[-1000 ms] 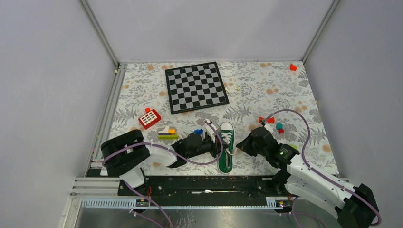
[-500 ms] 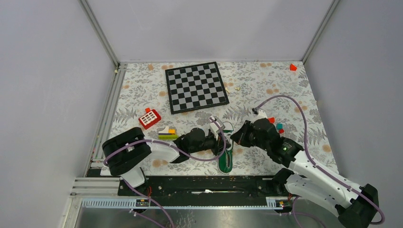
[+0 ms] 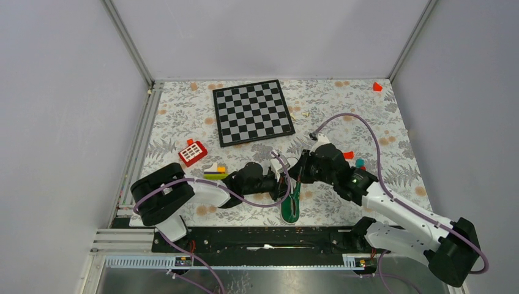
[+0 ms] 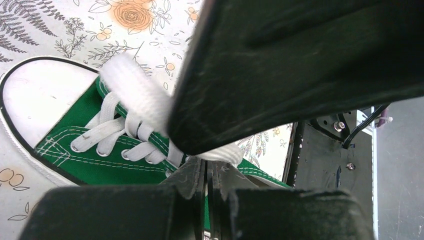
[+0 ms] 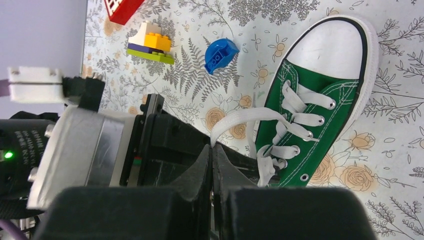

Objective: Tie the shoes
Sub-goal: Wrap the shoelace around the shoelace.

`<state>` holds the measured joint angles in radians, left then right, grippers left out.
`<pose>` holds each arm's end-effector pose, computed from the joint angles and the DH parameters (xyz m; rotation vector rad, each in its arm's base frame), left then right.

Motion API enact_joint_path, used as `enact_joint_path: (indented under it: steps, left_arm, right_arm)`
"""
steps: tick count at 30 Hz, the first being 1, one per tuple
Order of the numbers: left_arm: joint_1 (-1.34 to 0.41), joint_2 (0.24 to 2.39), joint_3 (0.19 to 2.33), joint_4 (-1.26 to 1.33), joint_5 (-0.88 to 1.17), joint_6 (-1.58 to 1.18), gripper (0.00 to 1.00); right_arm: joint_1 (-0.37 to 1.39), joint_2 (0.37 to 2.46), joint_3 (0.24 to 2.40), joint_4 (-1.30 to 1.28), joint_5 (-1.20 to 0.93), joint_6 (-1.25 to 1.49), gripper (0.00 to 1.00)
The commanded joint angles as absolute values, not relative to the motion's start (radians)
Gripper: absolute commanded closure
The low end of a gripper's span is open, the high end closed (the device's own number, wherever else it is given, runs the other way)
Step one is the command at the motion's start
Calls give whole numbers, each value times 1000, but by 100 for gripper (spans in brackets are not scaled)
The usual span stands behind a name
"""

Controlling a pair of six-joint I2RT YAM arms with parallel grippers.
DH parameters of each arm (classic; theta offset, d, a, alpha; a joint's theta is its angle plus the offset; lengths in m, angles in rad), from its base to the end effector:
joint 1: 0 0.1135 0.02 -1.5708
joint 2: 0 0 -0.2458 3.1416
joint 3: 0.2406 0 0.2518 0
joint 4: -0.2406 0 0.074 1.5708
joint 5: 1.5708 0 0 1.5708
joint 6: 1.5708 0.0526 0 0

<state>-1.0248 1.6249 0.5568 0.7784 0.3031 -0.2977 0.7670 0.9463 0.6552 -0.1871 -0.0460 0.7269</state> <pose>0.1542 -0.2840 0.1381 0.9298 1.7996 -1.1639 0.1712 0.1684 0.2420 -0.0746 2.1929 0.9434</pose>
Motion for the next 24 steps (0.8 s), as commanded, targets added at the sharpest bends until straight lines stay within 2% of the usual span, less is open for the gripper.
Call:
enact_joint_path:
  steps: [1,10,24]
  left_arm:
    - [-1019,1598,578,767,371,-262,100]
    - [-1015,1573,565,780,381,-222,100]
    - [-1015,1555,547,839,375,-199,100]
  right_arm:
    - [777,997,716,-151,-31,685,100]
    - [766,1083,757,-215,27,642,100]
    - [678,1165,788,-288,-98,610,100]
